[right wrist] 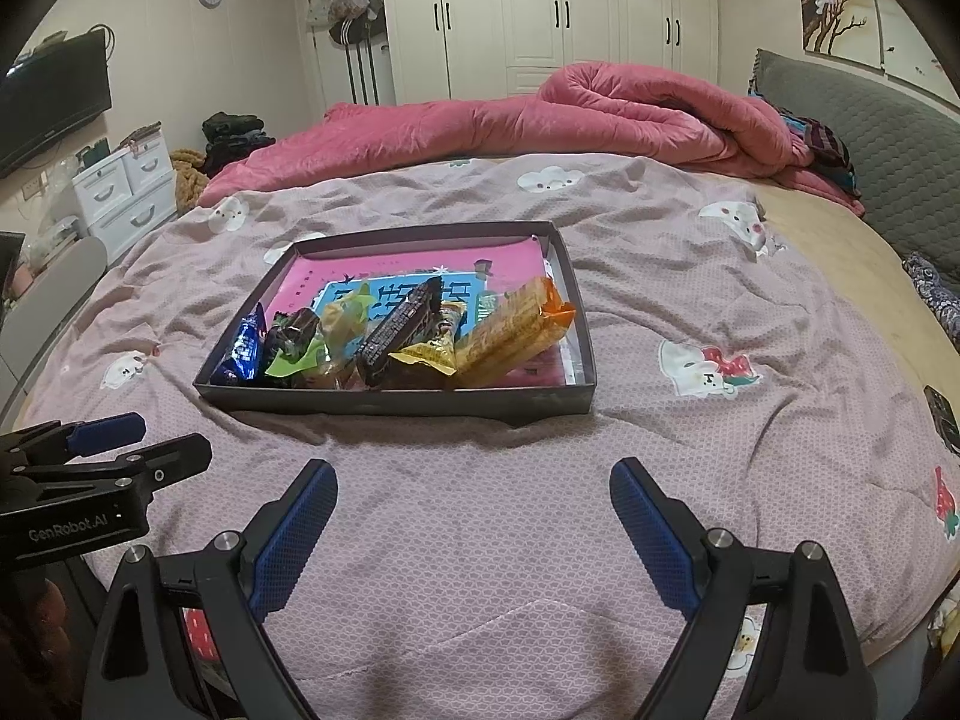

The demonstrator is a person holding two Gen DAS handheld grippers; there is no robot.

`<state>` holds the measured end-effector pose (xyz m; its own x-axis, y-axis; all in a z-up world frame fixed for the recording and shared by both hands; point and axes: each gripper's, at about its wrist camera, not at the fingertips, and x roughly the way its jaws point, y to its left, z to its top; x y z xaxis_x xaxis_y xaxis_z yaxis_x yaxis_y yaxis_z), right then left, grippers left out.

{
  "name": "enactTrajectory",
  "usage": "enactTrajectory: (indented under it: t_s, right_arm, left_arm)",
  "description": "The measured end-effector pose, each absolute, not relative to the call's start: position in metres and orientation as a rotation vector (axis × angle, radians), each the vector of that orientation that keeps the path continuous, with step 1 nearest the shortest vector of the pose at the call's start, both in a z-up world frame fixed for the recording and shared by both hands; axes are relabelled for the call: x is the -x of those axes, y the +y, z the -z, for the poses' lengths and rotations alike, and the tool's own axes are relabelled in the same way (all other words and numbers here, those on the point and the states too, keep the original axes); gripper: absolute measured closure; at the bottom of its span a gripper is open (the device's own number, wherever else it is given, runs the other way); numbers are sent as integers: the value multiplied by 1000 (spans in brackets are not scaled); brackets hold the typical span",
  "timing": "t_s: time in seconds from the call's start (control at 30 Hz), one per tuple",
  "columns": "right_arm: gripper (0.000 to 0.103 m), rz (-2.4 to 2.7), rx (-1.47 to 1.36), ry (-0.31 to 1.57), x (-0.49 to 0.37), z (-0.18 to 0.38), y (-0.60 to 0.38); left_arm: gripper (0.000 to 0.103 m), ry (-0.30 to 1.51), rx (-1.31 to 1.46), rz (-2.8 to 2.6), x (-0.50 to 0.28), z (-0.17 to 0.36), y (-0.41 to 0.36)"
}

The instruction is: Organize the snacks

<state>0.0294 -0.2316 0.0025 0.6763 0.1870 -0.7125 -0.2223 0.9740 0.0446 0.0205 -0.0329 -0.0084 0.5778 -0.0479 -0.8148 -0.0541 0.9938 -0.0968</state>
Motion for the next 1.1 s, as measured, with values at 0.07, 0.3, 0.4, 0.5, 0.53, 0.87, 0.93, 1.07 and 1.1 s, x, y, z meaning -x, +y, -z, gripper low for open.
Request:
enactTrajectory:
  t_s: [0.07, 0.3, 0.4, 0.5, 0.53, 0.87, 0.93, 1.07, 1.1]
  right_arm:
    - [10, -230, 48, 797, -30, -2, -232]
    - [9, -225, 45, 793, -29, -2, -232]
    - [8, -223, 42, 789, -30, -2, -233]
    - [7, -223, 41, 791, -30, -2, -233]
    - [7, -225, 40, 791, -30, -2, -234]
    - [4, -206, 23, 773, -33, -3, -238]
    - [4, -191, 20, 768, -37, -2, -241]
    - [2, -135, 12, 730, -56, -2, -260]
    - [2, -105, -3, 724, -65, -2, -271]
  left_arm:
    - [26, 954, 115, -6, -20, 8, -33]
    - [26, 956, 108, -12, -21, 9, -33]
    - [26, 956, 108, -15, -21, 9, -32]
    - [26, 955, 109, -19, -21, 9, -31]
    - [26, 957, 109, -17, -21, 10, -31]
    - [26, 944, 133, -19, -29, 11, -21]
    - [26, 940, 144, -57, -35, 13, -10]
    - [26, 906, 167, -152, -53, 15, 29]
    - [26, 901, 174, -180, -59, 16, 43]
